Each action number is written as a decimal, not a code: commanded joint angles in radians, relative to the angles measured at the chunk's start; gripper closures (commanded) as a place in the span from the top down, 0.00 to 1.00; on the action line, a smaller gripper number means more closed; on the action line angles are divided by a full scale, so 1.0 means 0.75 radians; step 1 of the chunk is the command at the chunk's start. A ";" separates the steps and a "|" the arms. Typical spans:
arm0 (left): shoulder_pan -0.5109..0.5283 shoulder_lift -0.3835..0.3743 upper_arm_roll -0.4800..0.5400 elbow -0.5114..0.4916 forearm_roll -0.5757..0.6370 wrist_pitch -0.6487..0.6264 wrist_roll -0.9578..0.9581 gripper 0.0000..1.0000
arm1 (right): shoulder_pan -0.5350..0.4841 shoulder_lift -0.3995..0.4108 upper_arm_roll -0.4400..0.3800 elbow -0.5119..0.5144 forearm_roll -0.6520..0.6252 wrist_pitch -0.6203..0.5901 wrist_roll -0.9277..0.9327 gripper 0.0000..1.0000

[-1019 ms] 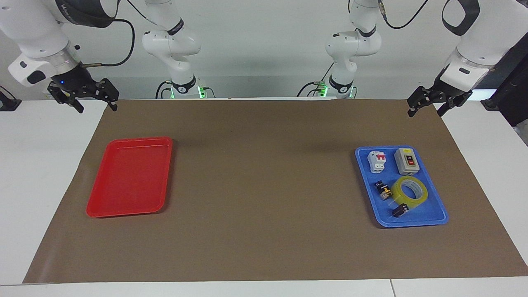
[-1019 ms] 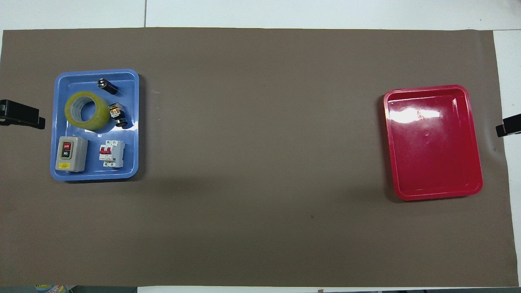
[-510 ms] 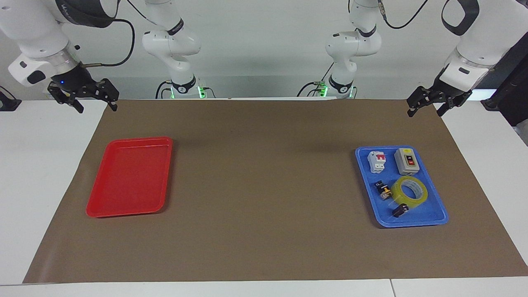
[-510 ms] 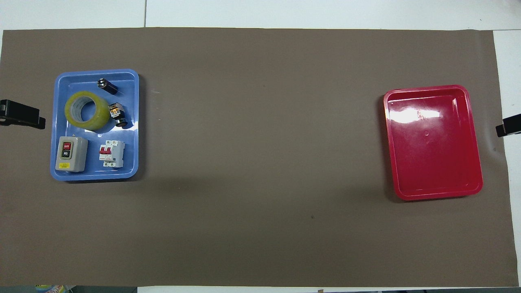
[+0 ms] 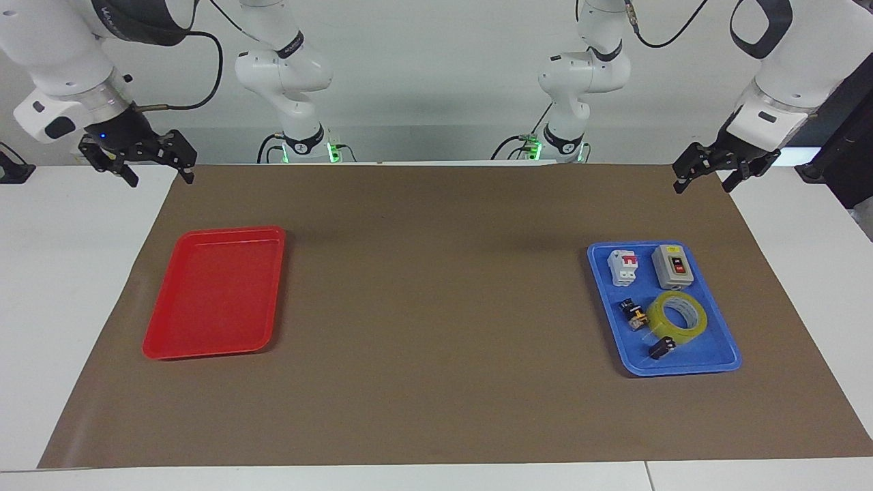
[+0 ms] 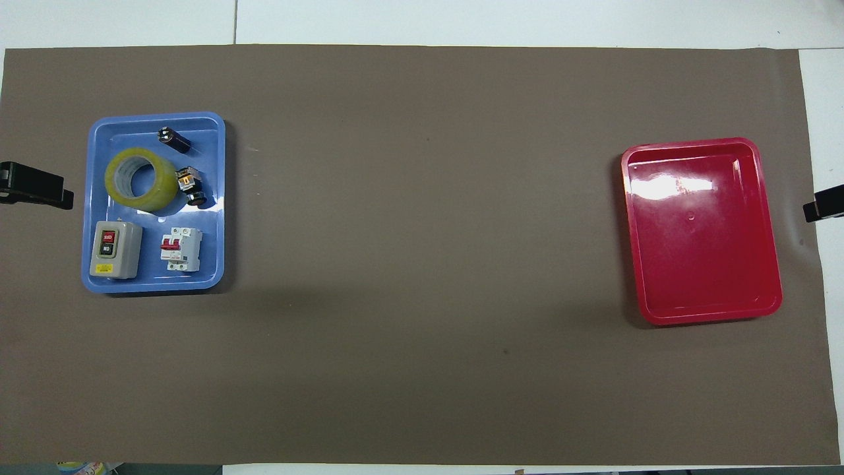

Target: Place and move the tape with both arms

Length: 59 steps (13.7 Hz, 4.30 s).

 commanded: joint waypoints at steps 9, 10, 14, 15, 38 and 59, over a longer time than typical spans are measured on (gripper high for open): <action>0.082 0.178 0.008 -0.028 0.013 0.282 0.055 1.00 | -0.007 -0.017 0.001 -0.019 0.022 0.014 -0.015 1.00; 0.084 0.226 0.006 -0.027 0.013 0.339 0.057 1.00 | -0.007 -0.017 0.001 -0.019 0.022 0.014 -0.015 1.00; 0.111 0.389 0.006 -0.021 0.011 0.532 0.057 1.00 | -0.007 -0.017 0.001 -0.019 0.022 0.016 -0.015 1.00; 0.111 0.426 0.006 -0.023 0.009 0.585 0.057 1.00 | -0.005 -0.017 0.001 -0.019 0.022 0.014 -0.015 1.00; 0.197 0.547 0.004 -0.346 0.007 0.968 0.145 0.27 | -0.005 -0.019 0.001 -0.021 0.020 0.008 -0.015 1.00; -0.422 0.318 0.006 -0.365 0.091 0.823 -0.770 0.00 | -0.007 -0.021 0.001 -0.023 0.022 0.004 -0.017 1.00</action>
